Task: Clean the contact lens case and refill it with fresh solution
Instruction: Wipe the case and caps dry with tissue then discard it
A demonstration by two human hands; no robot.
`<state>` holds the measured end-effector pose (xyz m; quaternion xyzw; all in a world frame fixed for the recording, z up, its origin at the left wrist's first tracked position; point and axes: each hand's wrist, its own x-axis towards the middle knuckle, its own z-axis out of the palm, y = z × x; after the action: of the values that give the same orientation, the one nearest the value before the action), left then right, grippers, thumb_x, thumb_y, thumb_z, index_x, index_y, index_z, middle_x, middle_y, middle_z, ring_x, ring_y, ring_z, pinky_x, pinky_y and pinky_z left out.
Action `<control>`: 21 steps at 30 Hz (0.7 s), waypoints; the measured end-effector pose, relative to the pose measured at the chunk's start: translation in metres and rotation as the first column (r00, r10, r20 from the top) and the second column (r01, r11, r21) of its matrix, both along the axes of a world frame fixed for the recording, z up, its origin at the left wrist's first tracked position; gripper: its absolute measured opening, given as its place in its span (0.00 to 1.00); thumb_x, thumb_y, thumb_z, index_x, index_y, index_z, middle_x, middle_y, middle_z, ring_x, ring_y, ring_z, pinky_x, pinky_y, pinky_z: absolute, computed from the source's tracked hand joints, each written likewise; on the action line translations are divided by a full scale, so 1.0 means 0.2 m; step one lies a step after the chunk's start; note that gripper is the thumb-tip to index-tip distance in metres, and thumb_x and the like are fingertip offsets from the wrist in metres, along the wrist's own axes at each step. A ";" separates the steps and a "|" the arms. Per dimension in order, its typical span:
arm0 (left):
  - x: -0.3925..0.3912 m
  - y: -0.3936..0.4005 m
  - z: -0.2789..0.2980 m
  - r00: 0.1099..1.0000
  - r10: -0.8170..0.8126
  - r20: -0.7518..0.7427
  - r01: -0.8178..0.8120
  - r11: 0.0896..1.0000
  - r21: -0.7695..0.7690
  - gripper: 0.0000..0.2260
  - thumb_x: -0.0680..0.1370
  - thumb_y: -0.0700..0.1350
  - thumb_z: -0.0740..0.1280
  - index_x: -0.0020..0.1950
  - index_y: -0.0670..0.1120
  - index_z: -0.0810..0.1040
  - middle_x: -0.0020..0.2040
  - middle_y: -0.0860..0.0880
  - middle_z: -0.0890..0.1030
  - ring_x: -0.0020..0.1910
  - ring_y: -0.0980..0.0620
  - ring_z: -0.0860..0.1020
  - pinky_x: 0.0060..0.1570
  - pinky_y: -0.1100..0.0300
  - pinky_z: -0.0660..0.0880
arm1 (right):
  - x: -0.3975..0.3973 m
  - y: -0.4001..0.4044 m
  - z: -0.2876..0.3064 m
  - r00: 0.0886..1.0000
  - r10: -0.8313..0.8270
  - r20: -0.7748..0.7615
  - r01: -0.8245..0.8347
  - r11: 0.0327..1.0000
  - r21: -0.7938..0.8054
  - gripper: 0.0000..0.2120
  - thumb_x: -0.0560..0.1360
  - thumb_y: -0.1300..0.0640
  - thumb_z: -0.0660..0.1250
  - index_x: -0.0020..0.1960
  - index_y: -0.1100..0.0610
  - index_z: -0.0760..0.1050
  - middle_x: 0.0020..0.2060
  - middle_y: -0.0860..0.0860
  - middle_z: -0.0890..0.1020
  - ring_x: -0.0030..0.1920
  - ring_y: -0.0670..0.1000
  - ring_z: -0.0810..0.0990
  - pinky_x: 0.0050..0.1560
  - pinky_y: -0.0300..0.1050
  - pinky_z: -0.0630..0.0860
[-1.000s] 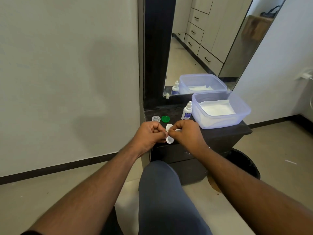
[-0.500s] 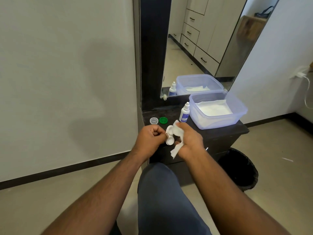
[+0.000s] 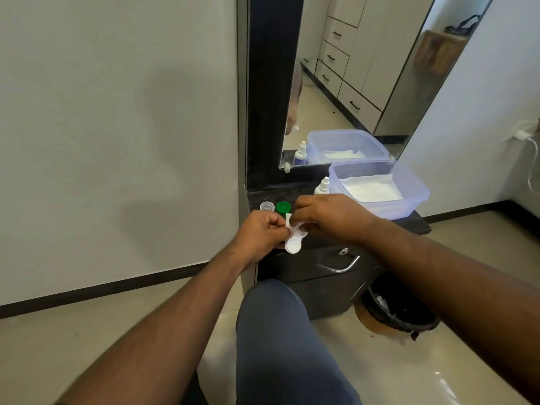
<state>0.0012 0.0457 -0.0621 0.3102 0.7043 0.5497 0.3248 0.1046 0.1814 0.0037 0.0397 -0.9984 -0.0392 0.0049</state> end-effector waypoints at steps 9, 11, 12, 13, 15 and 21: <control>0.00 0.01 -0.01 0.995 0.006 -0.104 -0.011 0.999 -0.047 0.07 0.74 0.35 0.69 0.48 0.31 0.78 0.46 0.38 0.83 0.39 0.54 0.82 0.33 0.68 0.78 | -0.10 -0.04 0.04 0.985 0.055 0.161 -0.091 0.969 0.229 0.14 0.76 0.53 0.66 0.62 0.50 0.74 0.57 0.48 0.76 0.54 0.50 0.78 0.40 0.40 0.67; 0.01 0.01 -0.01 0.992 0.027 -0.126 -0.032 0.999 -0.037 0.06 0.74 0.34 0.69 0.45 0.31 0.78 0.44 0.37 0.83 0.38 0.53 0.81 0.33 0.67 0.78 | -0.08 -0.04 0.02 0.992 0.023 0.125 -0.054 0.967 0.249 0.15 0.76 0.53 0.65 0.62 0.51 0.73 0.57 0.49 0.76 0.54 0.51 0.78 0.41 0.42 0.71; 0.02 0.01 -0.01 0.990 0.042 -0.135 -0.047 0.999 -0.028 0.05 0.74 0.34 0.69 0.43 0.31 0.79 0.43 0.36 0.83 0.37 0.52 0.81 0.32 0.67 0.78 | -0.07 -0.04 0.00 0.995 -0.007 0.095 -0.018 0.964 0.264 0.16 0.76 0.53 0.65 0.63 0.51 0.72 0.58 0.50 0.76 0.53 0.52 0.79 0.41 0.43 0.72; 0.03 0.02 -0.01 0.988 0.055 -0.142 -0.058 0.998 -0.016 0.04 0.74 0.33 0.68 0.42 0.31 0.79 0.43 0.35 0.82 0.36 0.50 0.80 0.32 0.66 0.78 | -0.06 -0.04 -0.01 0.997 -0.045 0.067 0.025 0.961 0.275 0.17 0.76 0.53 0.66 0.64 0.52 0.70 0.59 0.51 0.76 0.53 0.52 0.79 0.42 0.43 0.73; 0.04 0.02 -0.01 0.986 0.066 -0.152 -0.067 0.998 -0.001 0.04 0.73 0.32 0.68 0.41 0.31 0.79 0.42 0.34 0.82 0.36 0.47 0.80 0.34 0.61 0.79 | -0.03 -0.06 -0.05 0.992 -0.127 0.025 0.116 0.959 0.258 0.18 0.76 0.54 0.66 0.65 0.53 0.69 0.60 0.51 0.75 0.54 0.53 0.79 0.44 0.44 0.75; 0.05 0.02 -0.03 0.981 0.092 -0.172 -0.090 0.996 0.021 0.03 0.71 0.34 0.69 0.40 0.37 0.82 0.37 0.40 0.83 0.36 0.44 0.81 0.40 0.49 0.80 | 0.03 -0.07 -0.17 0.821 -0.568 -0.055 0.522 0.787 -0.329 0.01 0.76 0.55 0.64 0.46 0.52 0.73 0.50 0.50 0.78 0.44 0.52 0.76 0.41 0.42 0.67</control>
<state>0.0116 0.0500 -0.0673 0.3262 0.7396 0.5398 0.2351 0.1100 0.1673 -0.0297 -0.2550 -0.9577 0.1100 0.0749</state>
